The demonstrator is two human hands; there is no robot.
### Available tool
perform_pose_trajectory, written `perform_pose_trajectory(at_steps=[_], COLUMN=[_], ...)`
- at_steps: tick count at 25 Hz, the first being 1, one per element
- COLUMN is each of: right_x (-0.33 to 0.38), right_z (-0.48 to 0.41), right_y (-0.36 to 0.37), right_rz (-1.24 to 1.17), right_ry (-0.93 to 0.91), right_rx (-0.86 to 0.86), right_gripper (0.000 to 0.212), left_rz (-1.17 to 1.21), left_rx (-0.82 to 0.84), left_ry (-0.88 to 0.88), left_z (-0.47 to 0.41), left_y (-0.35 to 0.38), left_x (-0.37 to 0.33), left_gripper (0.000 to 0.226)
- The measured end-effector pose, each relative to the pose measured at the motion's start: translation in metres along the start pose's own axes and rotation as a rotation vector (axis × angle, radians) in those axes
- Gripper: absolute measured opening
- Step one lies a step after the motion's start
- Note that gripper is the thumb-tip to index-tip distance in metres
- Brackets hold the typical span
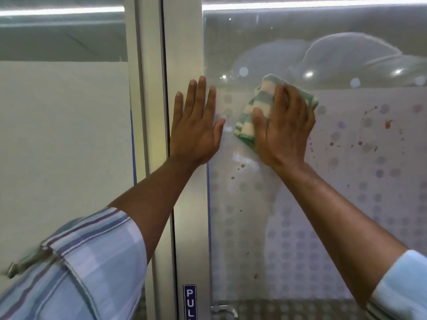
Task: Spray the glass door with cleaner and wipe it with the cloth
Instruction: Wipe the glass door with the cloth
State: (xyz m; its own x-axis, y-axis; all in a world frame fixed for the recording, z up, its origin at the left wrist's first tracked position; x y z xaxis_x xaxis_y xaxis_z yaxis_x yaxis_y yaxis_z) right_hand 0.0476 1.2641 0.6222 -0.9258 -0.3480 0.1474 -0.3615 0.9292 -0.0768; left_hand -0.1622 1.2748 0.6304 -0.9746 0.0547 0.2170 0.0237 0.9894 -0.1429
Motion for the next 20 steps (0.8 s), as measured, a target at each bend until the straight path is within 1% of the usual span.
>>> perform_pose_trajectory(at_steps=[2, 6, 10, 13, 15, 17, 20], right_x=[0.006, 0.016, 0.027, 0.025, 0.011, -0.010, -0.020], right_z=[-0.004, -0.001, 0.021, 0.084, 0.125, 0.126, 0.074], right_y=[0.006, 0.017, 0.020, 0.021, 0.018, 0.014, 0.013], right_rz=[0.050, 0.131, 0.171, 0.176, 0.206, 0.240, 0.238], right_ry=[0.067, 0.028, -0.148, -0.317, -0.358, -0.284, -0.082], right_rx=[0.005, 0.017, 0.071, 0.175, 0.190, 0.148, 0.062], right_gripper=[0.079, 0.085, 0.084, 0.085, 0.085, 0.084, 0.078], left_rz=[0.004, -0.008, -0.006, 0.007, 0.009, 0.009, 0.009], left_rx=[-0.003, -0.012, -0.032, -0.041, -0.037, -0.038, -0.032], left_ry=[-0.002, 0.001, 0.021, 0.017, 0.011, 0.008, 0.009], left_z=[0.000, 0.000, -0.001, 0.000, 0.000, 0.000, 0.000], left_y=[0.001, 0.005, 0.009, 0.008, 0.006, 0.004, 0.004], left_x=[0.001, 0.001, 0.004, 0.004, 0.003, 0.001, 0.000], left_gripper=[0.073, 0.073, 0.070, 0.068, 0.068, 0.068, 0.068])
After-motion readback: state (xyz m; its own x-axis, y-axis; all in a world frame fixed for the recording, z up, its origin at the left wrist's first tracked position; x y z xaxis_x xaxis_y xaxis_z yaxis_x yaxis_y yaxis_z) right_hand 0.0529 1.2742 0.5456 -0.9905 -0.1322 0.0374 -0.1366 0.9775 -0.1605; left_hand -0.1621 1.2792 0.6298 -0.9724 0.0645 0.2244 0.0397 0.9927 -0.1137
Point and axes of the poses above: each hand's wrist, its own z-axis away from the middle knuckle, its own y-axis out of the palm, x = y × z, the point moved 3 cm from there along -z, towards the middle knuckle, and after that the axes turned 1 degree about -y, right-handed, at the moved point
